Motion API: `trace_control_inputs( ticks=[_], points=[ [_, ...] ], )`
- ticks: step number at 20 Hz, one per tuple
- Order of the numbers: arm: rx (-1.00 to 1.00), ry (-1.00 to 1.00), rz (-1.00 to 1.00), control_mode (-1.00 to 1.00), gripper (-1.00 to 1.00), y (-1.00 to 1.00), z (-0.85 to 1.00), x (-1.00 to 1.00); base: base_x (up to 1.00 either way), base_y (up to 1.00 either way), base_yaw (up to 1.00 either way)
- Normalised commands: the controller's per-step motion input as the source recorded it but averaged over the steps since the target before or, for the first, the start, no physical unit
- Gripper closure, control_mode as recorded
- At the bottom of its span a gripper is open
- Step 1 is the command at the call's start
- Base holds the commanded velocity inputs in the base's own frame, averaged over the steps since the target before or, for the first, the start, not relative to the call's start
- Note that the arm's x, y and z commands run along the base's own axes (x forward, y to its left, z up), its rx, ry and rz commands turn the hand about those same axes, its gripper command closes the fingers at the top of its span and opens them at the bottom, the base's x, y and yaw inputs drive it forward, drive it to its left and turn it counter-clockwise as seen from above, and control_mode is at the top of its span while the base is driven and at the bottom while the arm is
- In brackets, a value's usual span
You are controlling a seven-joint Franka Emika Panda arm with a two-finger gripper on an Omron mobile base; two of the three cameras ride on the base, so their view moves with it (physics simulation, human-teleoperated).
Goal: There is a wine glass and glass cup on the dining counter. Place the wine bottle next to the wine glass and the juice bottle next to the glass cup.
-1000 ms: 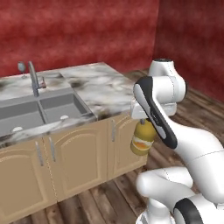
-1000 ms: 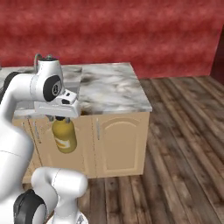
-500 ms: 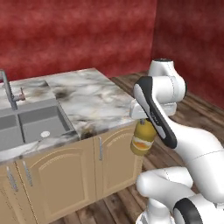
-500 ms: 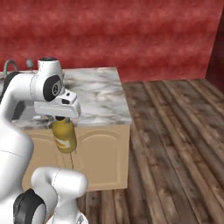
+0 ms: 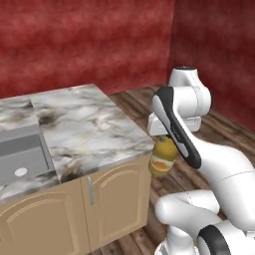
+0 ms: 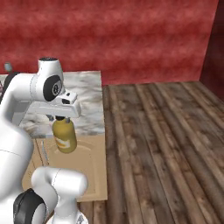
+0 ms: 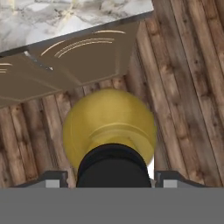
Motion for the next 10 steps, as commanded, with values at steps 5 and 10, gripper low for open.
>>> trace_control_inputs(
  ticks=[5, 10],
  points=[
    [0.0, 0.0, 0.0, 1.0, 1.0, 0.0, 0.0, 0.0, 0.57, -0.52, 0.05],
    [0.0, 0.0, 0.0, 1.0, 1.0, 0.0, 0.0, 0.0, 0.56, -0.52, 0.05]
  ],
)
